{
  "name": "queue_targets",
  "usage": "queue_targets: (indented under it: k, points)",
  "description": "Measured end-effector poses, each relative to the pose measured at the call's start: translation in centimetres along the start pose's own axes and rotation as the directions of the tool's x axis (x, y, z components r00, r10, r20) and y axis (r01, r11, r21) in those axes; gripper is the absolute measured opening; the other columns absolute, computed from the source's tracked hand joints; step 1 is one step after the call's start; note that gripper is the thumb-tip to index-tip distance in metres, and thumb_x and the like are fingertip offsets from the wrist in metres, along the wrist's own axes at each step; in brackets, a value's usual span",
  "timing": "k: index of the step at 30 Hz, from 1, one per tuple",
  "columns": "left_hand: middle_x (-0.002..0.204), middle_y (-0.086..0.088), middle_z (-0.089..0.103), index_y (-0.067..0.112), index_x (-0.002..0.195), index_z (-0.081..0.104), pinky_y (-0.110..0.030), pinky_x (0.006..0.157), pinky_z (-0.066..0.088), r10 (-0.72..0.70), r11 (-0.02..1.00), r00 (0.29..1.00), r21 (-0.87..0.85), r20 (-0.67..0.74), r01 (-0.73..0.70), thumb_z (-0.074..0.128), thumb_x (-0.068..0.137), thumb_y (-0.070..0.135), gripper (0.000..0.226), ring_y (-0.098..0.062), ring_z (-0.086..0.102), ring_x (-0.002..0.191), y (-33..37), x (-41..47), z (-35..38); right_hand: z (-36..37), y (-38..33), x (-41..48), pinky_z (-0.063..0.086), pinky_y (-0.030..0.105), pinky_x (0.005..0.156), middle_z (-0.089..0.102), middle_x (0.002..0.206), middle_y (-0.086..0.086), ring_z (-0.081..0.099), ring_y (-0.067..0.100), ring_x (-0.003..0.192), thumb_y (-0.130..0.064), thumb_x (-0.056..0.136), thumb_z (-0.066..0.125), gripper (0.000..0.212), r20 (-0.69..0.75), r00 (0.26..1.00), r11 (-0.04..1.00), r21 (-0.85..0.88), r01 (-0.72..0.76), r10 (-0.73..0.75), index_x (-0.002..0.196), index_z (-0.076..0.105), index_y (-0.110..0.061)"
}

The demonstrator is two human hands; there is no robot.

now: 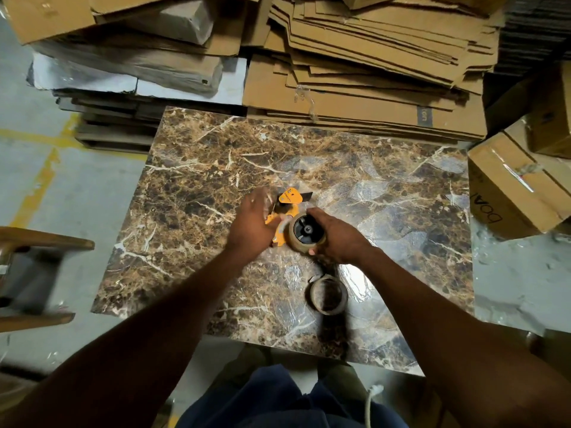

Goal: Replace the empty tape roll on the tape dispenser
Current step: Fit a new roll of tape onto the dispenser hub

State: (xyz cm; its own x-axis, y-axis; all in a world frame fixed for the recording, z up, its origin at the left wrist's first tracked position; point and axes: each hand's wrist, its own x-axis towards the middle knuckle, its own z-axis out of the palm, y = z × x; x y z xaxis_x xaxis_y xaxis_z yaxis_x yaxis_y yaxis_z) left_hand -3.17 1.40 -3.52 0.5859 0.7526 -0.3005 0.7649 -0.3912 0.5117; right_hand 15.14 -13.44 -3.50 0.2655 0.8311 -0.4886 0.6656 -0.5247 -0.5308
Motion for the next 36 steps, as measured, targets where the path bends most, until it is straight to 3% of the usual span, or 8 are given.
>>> queue_targets:
  k: [5,10,16,21,25,29,33,36]
  points:
    - [0.119,-0.006,0.075,0.021,0.132,0.065,-0.033,0.082,0.048,-0.074,0.979,0.996,-0.186,0.055,0.083,0.07,0.099,0.036,0.037,-0.033,0.071,0.11,-0.4,-0.1,1.3,0.1,-0.5,-0.2,0.05,0.036,0.098,0.06,0.147,0.005,0.062,0.032,0.124,-0.025,0.074,0.087,0.1,-0.025,1.0,0.999,0.04,-0.01,0.011,0.155,0.03,-0.039]
    - [0.129,-0.001,0.075,0.03,0.147,0.063,-0.029,0.083,0.05,-0.191,0.929,0.974,-0.3,0.12,0.219,0.071,0.099,0.024,0.049,-0.022,0.069,0.105,-0.5,0.1,0.6,0.4,-0.6,-0.4,0.052,0.038,0.098,0.062,0.145,0.005,0.064,0.033,0.122,-0.028,0.073,0.087,0.098,-0.049,0.999,0.999,0.026,-0.018,0.02,0.153,0.03,-0.041]
    - [0.126,-0.002,0.076,0.036,0.141,0.067,-0.055,0.08,0.066,-0.269,0.858,0.943,-0.395,0.198,0.328,0.067,0.091,0.028,0.051,-0.033,0.075,0.093,-0.5,-0.2,0.0,0.7,-0.8,-0.9,0.053,0.04,0.101,0.061,0.146,-0.001,0.064,0.031,0.123,-0.032,0.073,0.088,0.099,-0.08,0.996,0.999,0.043,-0.028,0.031,0.152,0.028,-0.042]
    - [0.11,-0.01,0.076,0.028,0.121,0.077,-0.037,0.068,0.057,-0.116,0.975,0.984,-0.175,0.137,0.139,0.057,0.092,0.005,0.043,-0.027,0.069,0.081,-0.8,-1.1,-1.0,1.4,-1.1,-1.2,0.053,0.043,0.102,0.069,0.137,0.001,0.068,0.034,0.116,-0.041,0.07,0.09,0.097,-0.163,0.985,0.999,0.025,-0.048,0.051,0.15,0.034,-0.035]
    - [0.133,-0.01,0.071,0.027,0.149,0.061,-0.029,0.058,0.039,-0.113,0.937,0.969,-0.3,0.218,0.177,0.051,0.099,-0.002,0.059,-0.017,0.057,0.07,-0.6,-0.3,-2.1,2.4,-1.5,-1.6,0.053,0.045,0.098,0.07,0.133,0.002,0.069,0.032,0.114,-0.049,0.07,0.09,0.097,-0.246,0.964,0.995,0.046,-0.094,0.102,0.149,0.039,-0.027]
    - [0.164,-0.009,0.047,0.032,0.169,0.021,-0.041,0.095,0.055,-0.069,0.981,0.965,-0.16,0.252,0.112,0.056,0.102,0.014,0.077,-0.032,0.061,0.128,0.3,0.9,-2.0,3.3,-1.7,-2.0,0.054,0.048,0.093,0.063,0.138,0.007,0.067,0.036,0.111,-0.058,0.077,0.084,0.095,-0.303,0.946,0.991,-0.021,-0.13,0.117,0.149,0.039,-0.015]
    - [0.139,-0.009,0.063,0.016,0.141,0.06,-0.056,0.11,0.047,0.219,0.976,0.973,0.017,-0.067,-0.219,0.064,0.09,0.016,0.052,-0.032,0.053,0.132,1.4,-1.0,-0.8,3.7,-2.3,-2.0,0.052,0.045,0.088,0.064,0.13,0.01,0.068,0.035,0.103,-0.06,0.081,0.078,0.087,-0.356,0.931,0.98,-0.141,-0.142,0.083,0.143,0.042,-0.011]
    - [0.137,-0.006,0.061,0.016,0.12,0.072,-0.062,0.115,0.038,0.303,0.936,0.953,0.184,0.019,-0.301,0.074,0.084,0.021,0.036,-0.029,0.051,0.135,1.0,-2.9,0.8,3.9,-2.3,-2.2,0.05,0.046,0.088,0.067,0.123,0.013,0.068,0.036,0.101,-0.058,0.083,0.078,0.084,-0.372,0.924,0.976,-0.153,-0.152,0.085,0.142,0.043,-0.008]
